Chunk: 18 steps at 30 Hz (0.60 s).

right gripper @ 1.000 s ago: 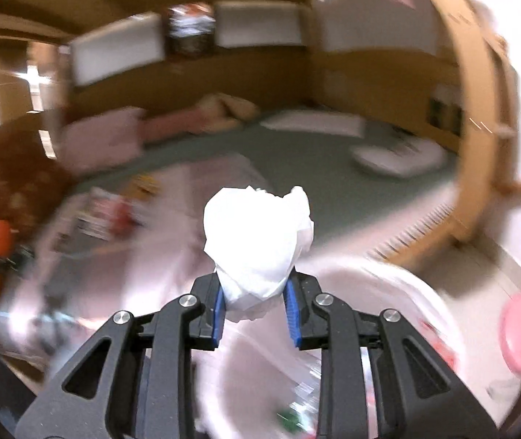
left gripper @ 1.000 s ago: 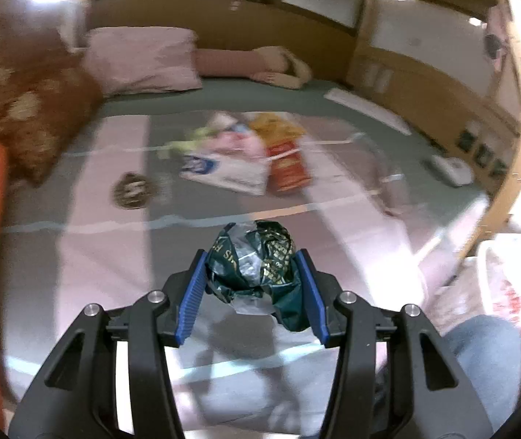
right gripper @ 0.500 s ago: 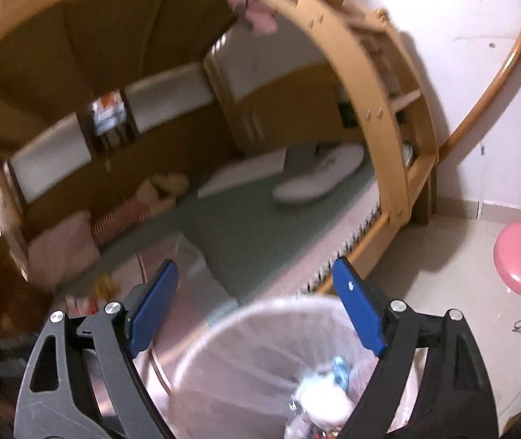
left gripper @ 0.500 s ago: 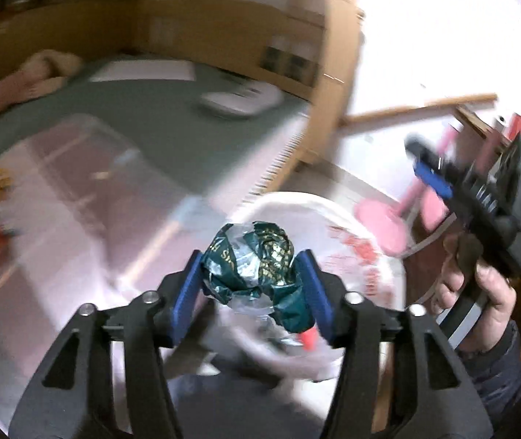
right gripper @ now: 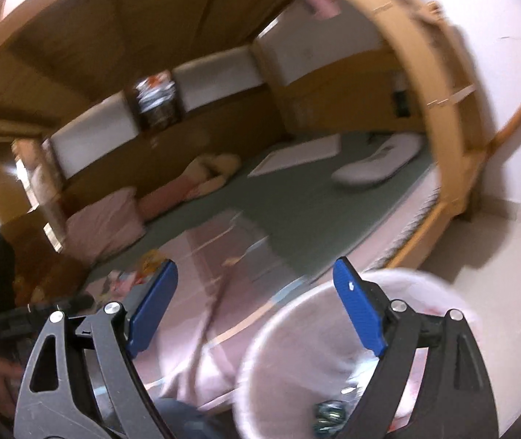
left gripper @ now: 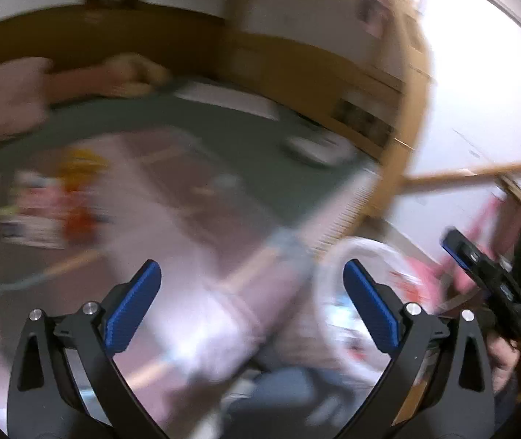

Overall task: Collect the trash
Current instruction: 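Carry both items over the wastebasket and open both tools to drop them, then bring both open tools back over the trash on the bed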

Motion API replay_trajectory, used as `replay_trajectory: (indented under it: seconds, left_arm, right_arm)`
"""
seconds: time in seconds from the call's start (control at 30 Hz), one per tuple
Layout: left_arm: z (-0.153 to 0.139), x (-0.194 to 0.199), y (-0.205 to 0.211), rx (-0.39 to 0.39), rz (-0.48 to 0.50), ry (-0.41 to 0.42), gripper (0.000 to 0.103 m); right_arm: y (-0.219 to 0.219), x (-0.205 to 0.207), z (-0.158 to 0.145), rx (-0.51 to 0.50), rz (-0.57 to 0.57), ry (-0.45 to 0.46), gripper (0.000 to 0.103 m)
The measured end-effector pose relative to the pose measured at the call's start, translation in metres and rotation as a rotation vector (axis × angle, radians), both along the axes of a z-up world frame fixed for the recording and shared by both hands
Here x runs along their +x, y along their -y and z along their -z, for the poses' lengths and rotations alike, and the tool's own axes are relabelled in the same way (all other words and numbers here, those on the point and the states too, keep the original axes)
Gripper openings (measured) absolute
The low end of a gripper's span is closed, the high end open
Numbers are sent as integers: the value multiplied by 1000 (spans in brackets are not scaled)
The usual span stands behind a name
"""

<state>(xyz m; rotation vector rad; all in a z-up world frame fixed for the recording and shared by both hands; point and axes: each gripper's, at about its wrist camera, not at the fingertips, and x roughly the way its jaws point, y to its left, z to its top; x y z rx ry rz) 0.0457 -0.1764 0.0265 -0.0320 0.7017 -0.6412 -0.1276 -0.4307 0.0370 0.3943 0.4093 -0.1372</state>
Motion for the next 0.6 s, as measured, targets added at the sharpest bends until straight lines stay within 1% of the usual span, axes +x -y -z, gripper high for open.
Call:
replay_trajectory:
  seconds: [0.13, 0.2, 0.27, 0.33, 0.4, 0.43, 0.53, 0.57, 0.6]
  left_arm:
    - [6, 14, -96, 98, -217, 83, 99]
    - [10, 19, -136, 121, -306, 93, 99]
    - [16, 23, -177, 115, -391, 91, 99]
    - [21, 25, -208, 87, -453, 86, 99]
    - [26, 22, -228, 59, -494, 79, 99]
    - [33, 24, -238, 46, -519, 60, 99]
    - [47, 27, -242, 16, -532, -5, 99]
    - [48, 27, -242, 9, -531, -13, 99]
    - [48, 23, -242, 7, -527, 2, 99]
  right_arm:
    - [-74, 56, -3, -23, -177, -33, 85]
    - [-108, 79, -10, -33, -244, -34, 85]
    - [-149, 107, -17, -55, -329, -31, 85]
    - [-184, 132, -19, -85, -391, -35, 87]
    - [-211, 155, -13, -108, -429, -54, 87]
    - [-226, 165, -6, -118, -440, -62, 87]
    - [-251, 181, 22, -185, -426, -63, 87]
    - [-256, 184, 34, -221, -423, -85, 87]
    - [-264, 191, 42, -266, -412, -159, 87]
